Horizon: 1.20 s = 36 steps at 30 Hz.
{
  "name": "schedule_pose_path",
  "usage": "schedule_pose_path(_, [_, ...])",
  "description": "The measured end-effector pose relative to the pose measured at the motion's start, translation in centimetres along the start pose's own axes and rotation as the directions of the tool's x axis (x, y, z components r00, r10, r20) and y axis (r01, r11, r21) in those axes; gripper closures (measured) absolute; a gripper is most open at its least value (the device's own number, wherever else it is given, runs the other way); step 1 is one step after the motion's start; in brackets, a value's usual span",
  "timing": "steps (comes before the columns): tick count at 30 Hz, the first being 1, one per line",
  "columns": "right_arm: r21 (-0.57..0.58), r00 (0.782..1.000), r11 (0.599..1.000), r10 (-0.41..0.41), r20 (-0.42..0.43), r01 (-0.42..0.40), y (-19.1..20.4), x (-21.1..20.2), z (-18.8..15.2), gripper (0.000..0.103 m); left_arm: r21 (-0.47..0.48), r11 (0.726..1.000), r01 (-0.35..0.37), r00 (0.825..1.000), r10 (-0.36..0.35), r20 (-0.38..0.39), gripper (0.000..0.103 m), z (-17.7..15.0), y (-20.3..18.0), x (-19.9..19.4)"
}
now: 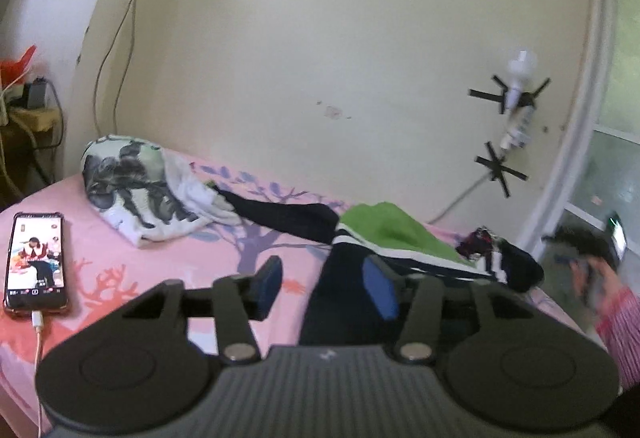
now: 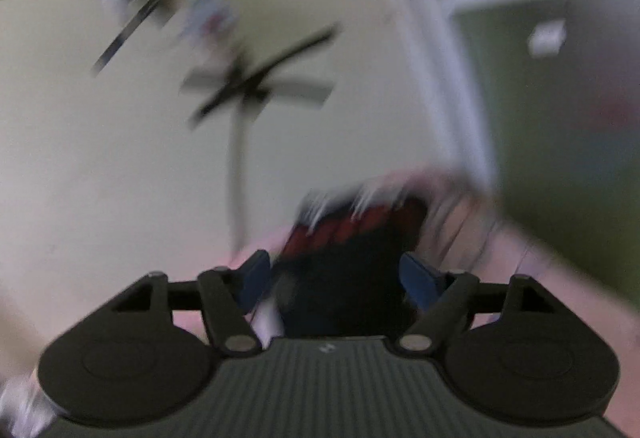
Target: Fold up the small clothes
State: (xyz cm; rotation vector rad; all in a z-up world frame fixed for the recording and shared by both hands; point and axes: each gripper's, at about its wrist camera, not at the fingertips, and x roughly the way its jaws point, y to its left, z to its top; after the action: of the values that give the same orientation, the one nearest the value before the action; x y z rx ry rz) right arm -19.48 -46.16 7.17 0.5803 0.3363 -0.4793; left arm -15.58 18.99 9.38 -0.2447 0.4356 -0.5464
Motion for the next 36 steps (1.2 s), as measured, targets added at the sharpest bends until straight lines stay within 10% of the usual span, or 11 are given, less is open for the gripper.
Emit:
schedule_pose_path(4, [-0.151, 0.903, 0.912, 0.332, -0.274, -0.381, 3.4, -3.1, -7.5, 0.03, -0.016, 1.0, -0.017, 0.989, 0.015, -0.147, 0.051, -0.2, 0.3, 4.5])
schedule_pose_path(8, [-0.277, 0.788, 0.785, 0.386, -0.48, -0.554, 8.1, -5.5, -15.1, 0.031, 0.01, 0.998, -0.057, 0.948, 0.058, -0.314, 0.051, -2.2, 0.3, 8.5])
schedule_pose_path(11, [-0.323, 0.748, 0.733, 0.365, -0.555, -0.598, 11.0, -5.9, -19.2, 0.03, 0.022, 0.998, -0.058, 0.925, 0.063, -0.376, 0.051, -3.8, 0.4, 9.5])
schedule_pose_path(13, [-0.353, 0.761, 0.721, 0.369, -0.534, -0.597, 12.1, -5.6, -20.5, 0.038, 0.025, 0.998, -0.054, 0.918, 0.059, -0.393, 0.055, -4.6, 0.3, 9.6])
schedule_pose_path(15, [-0.397, 0.775, 0.702, 0.361, -0.518, -0.592, 13.3, -5.3, -20.9, 0.083, 0.02, 0.999, -0.032, 0.907, 0.037, -0.419, 0.083, -5.2, 0.0, 9.7])
schedule_pose_path(17, [-0.363, 0.762, 0.709, 0.381, -0.524, -0.604, 13.1, -5.2, -19.8, 0.099, 0.041, 0.999, -0.014, 0.91, 0.03, -0.413, 0.094, -5.3, -0.9, 9.5])
schedule_pose_path(24, [-0.433, 0.907, 0.798, 0.342, -0.246, -0.419, 6.7, -13.8, -8.8, 0.099, 0.067, 0.966, 0.249, 0.914, -0.212, -0.345, 0.096, -2.1, -4.8, 4.1])
schedule_pose_path(27, [-0.496, 0.909, 0.765, 0.305, -0.284, -0.411, 4.1, -18.1, -7.3, 0.097, 0.105, 0.932, 0.348, 0.896, -0.297, -0.331, 0.089, -1.2, -5.4, 1.7])
schedule_pose_path(29, [-0.536, 0.89, 0.719, 0.281, -0.358, -0.443, 2.6, -19.7, -8.2, 0.092, 0.126, 0.933, 0.336, 0.909, -0.287, -0.304, 0.058, -0.7, -4.7, 1.6])
schedule_pose_path(31, [-0.566, 0.904, 0.709, 0.277, -0.325, -0.421, 1.7, -20.0, -8.9, 0.059, 0.112, 0.959, 0.259, 0.938, -0.222, -0.266, 0.048, 0.2, -3.3, 3.0])
schedule_pose_path(36, [-0.417, 0.923, 0.823, 0.337, -0.188, -0.386, 1.0, -15.4, -6.6, 0.053, -0.057, 0.988, 0.143, 0.935, -0.154, -0.32, 0.048, 3.7, -0.1, 12.6])
